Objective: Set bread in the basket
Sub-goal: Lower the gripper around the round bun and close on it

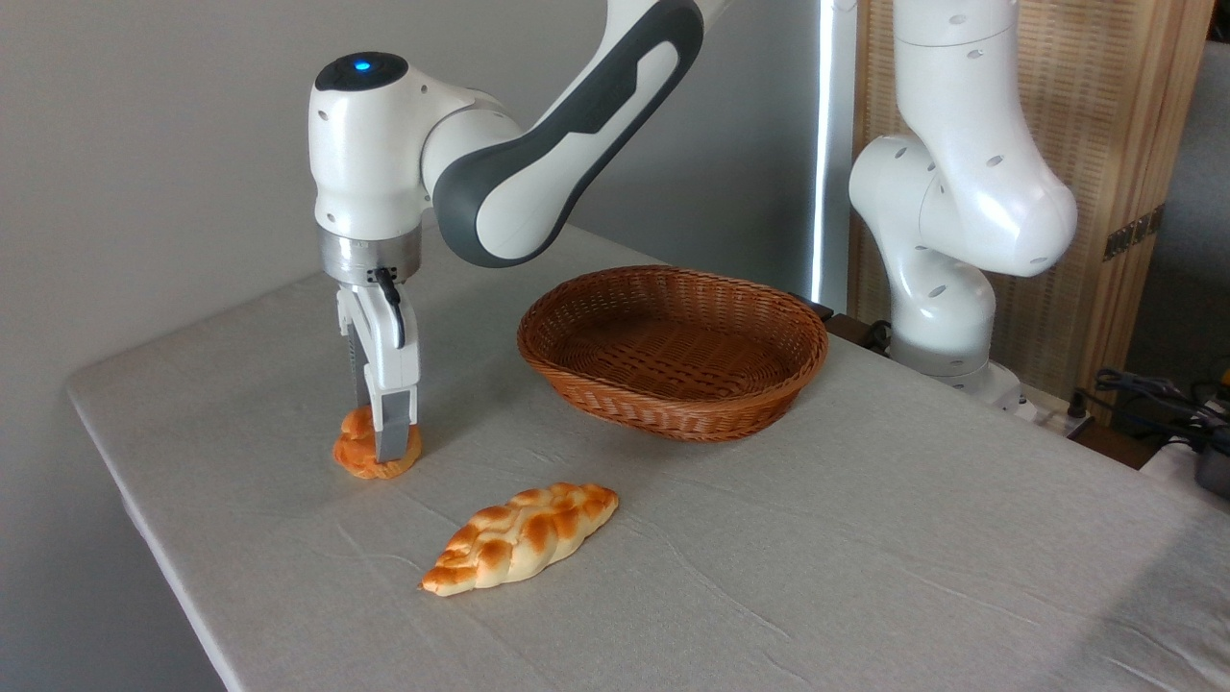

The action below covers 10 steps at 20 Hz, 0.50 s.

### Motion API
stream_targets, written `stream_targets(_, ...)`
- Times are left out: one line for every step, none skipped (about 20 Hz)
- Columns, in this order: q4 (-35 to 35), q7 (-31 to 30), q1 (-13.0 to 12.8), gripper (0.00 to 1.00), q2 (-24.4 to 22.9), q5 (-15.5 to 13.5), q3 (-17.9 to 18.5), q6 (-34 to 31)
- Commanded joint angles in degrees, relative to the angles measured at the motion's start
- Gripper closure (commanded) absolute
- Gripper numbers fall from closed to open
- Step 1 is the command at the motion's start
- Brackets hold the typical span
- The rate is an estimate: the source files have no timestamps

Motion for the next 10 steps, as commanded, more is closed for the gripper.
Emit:
stream_targets(-0.01, 3.43, 0.41, 0.55, 0.6, -1.62, -0.31, 1.29)
stream_targets(-0.01, 3.69, 0.41, 0.65, 0.6, -1.62, -0.31, 1.29)
stream_targets(-0.01, 3.69, 0.41, 0.65, 0.6, -1.62, -0.31, 1.29)
stream_targets(-0.01, 3.69, 0.41, 0.65, 0.6, -1.62, -0.31, 1.29)
stream_targets(-0.01, 3.78, 0.41, 0.65, 0.6, -1.62, -0.31, 1.2)
stream_targets(-0.01, 3.78, 0.5, 0.63, 0.6, -1.62, -0.31, 1.2)
stream_targets(-0.01, 3.78, 0.41, 0.62, 0.6, -1.62, -0.31, 1.12)
stream_targets(-0.01, 3.78, 0.41, 0.61, 0.6, -1.62, -0.31, 1.11)
stream_targets(-0.01, 3.69, 0.41, 0.6, 0.6, -1.62, -0.31, 1.11)
stream_targets(-0.01, 3.69, 0.5, 0.61, 0.6, -1.62, -0.31, 1.11)
